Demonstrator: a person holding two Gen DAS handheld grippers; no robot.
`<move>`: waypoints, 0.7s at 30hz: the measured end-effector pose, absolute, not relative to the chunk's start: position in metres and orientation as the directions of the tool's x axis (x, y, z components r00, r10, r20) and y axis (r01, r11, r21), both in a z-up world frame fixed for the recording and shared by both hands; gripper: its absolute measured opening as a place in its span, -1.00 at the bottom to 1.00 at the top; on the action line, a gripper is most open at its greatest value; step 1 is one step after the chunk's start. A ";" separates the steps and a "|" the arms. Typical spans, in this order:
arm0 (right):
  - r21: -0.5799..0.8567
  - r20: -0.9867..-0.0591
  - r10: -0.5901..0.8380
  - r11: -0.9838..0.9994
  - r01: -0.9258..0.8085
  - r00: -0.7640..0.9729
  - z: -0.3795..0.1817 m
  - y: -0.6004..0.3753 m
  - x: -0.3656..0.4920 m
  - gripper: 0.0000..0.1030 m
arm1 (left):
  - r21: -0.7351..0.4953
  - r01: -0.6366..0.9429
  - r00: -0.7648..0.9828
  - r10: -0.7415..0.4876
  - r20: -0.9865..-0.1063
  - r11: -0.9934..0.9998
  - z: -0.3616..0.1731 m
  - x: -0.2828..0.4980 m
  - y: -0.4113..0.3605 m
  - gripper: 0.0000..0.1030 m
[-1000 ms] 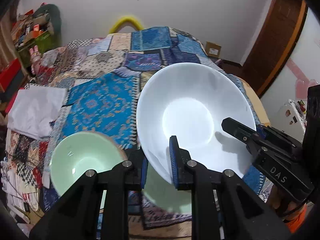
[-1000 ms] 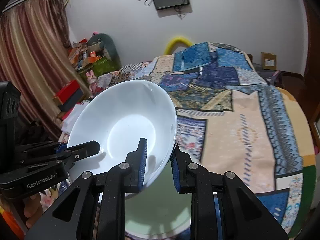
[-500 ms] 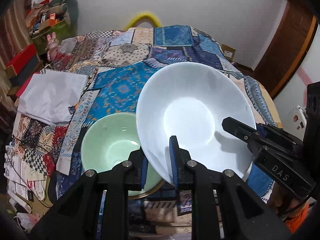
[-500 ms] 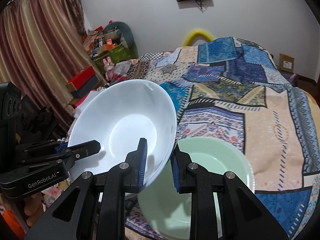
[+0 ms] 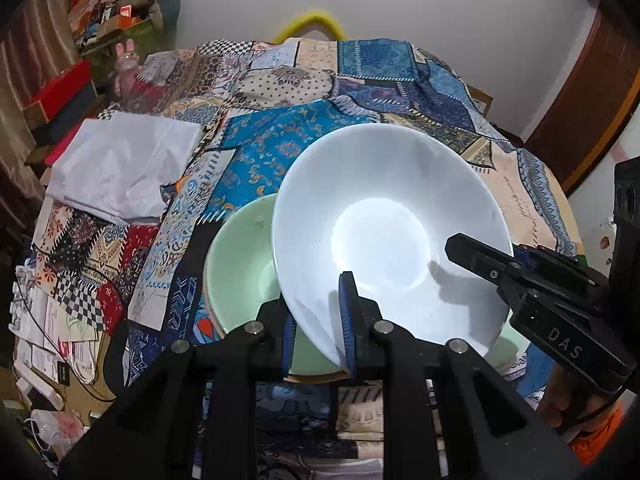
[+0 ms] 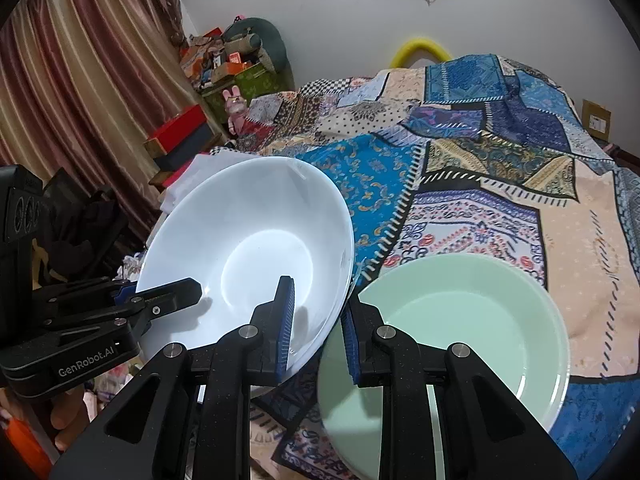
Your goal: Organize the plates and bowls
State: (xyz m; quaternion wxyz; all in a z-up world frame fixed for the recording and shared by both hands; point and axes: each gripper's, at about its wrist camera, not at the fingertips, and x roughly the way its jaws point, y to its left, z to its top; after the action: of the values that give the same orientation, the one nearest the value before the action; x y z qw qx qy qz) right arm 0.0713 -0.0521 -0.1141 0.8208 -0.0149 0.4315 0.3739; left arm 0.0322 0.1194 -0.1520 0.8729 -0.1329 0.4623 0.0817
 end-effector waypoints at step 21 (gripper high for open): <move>0.302 -0.771 0.577 0.703 -0.644 0.268 -0.142 -0.016 0.071 -0.60 | -0.168 -0.321 0.506 0.019 -0.862 0.932 -0.188 0.030 0.153 -0.63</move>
State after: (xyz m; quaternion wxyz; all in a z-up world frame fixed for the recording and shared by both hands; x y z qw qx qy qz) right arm 0.0714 -0.0157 -0.1425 0.7954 -0.0358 0.4676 0.3839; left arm 0.0299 0.1528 -0.1884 0.8537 -0.1550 0.4870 0.0997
